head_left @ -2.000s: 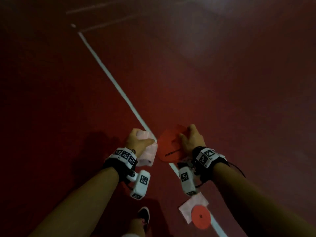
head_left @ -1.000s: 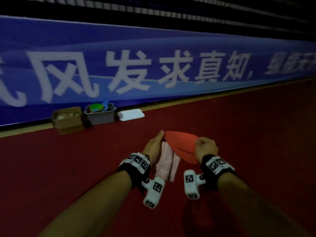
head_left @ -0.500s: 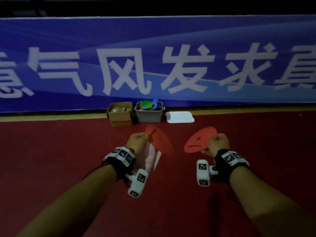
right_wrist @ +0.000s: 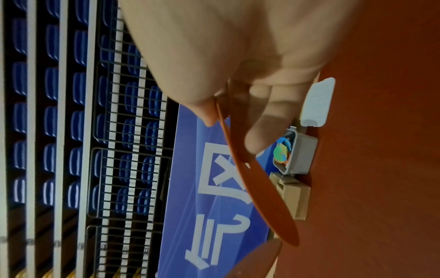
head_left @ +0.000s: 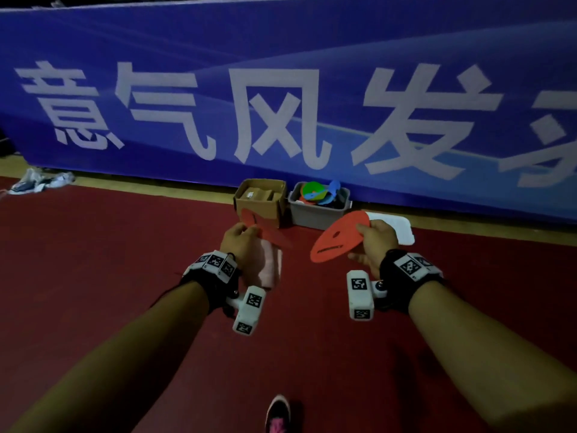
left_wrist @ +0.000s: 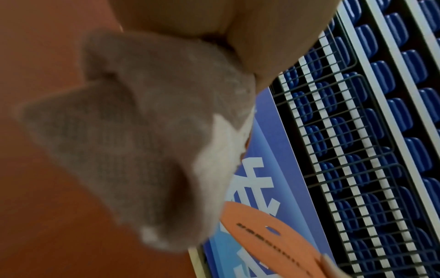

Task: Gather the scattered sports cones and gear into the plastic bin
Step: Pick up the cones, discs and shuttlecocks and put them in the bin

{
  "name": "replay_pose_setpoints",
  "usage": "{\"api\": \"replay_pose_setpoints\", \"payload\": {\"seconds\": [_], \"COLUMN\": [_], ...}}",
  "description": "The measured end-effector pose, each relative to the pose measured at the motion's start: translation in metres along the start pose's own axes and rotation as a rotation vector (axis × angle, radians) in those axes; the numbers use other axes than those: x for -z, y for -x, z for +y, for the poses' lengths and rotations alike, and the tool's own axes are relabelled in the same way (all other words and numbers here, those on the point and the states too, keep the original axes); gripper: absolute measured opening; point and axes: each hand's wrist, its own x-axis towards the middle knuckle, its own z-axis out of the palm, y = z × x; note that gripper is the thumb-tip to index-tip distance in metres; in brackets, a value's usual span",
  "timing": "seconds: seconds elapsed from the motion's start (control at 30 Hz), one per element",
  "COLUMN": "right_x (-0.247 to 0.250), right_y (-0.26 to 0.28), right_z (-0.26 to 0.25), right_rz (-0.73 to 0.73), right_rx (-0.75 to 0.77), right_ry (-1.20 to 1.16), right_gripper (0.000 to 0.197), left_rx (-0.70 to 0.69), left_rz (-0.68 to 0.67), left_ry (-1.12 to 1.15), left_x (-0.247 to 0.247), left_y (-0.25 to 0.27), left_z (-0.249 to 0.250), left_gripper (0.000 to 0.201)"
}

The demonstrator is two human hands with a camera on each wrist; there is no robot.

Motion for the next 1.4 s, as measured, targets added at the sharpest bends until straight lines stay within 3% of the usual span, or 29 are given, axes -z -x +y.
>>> {"api": "replay_pose_setpoints", "payload": {"seconds": [0.17,0.27,0.43,0.73,1.0,1.1,1.2,1.3,1.4], "right_x": [-0.033,-0.049,-0.063,-0.097,-0.144,-0.173,-0.198,-0.217,-0.237], "right_y": [-0.136,-0.212,-0.326,-0.567,-0.798,-0.862,-0.924,-0.978,-1.042], "right_z": [-0.019,-0.047,-0.084,-0.086,-0.114,-0.131,-0.133,-0.121,-0.109], "right_rz": [0.043,0.098,0.117,0.091,-0.037,-0.032,-0.057,-0.051,-0.001], "right_rx": [0.018,0.011,-0.007,-0.071,-0.129,-0.124,-0.133,-0.154,-0.168], "right_ry": [0.016,0.014,0.098,0.229,0.341,0.405,0.489,0.585,0.636], "right_gripper": [0.007,0.013,0.012,0.009,0.020,0.020,0.023,0.025,0.027], "left_rx": [0.000,0.014,0.007,-0.031,0.138,0.188,0.225,0.278,0.333], "left_rz": [-0.011,-0.052,-0.135,-0.162,-0.191,-0.165,-0.155,-0.243,-0.310], "left_ry": [-0.015,-0.035,-0.127,-0.315,-0.440,-0.398,-0.349,-0.352,-0.321], "left_x": [-0.057,-0.089,-0.145,-0.233,-0.305,-0.325,-0.350,-0.381,-0.420], "left_y": [-0.139,-0.218,-0.328,-0.525,-0.705,-0.771,-0.842,-0.914,-1.001], "left_z": [0.006,0.031,0.072,0.098,0.121,0.131,0.133,0.116,0.098], "left_gripper": [0.023,0.014,0.017,0.019,0.017,0.015,0.026,0.021,0.030]}}
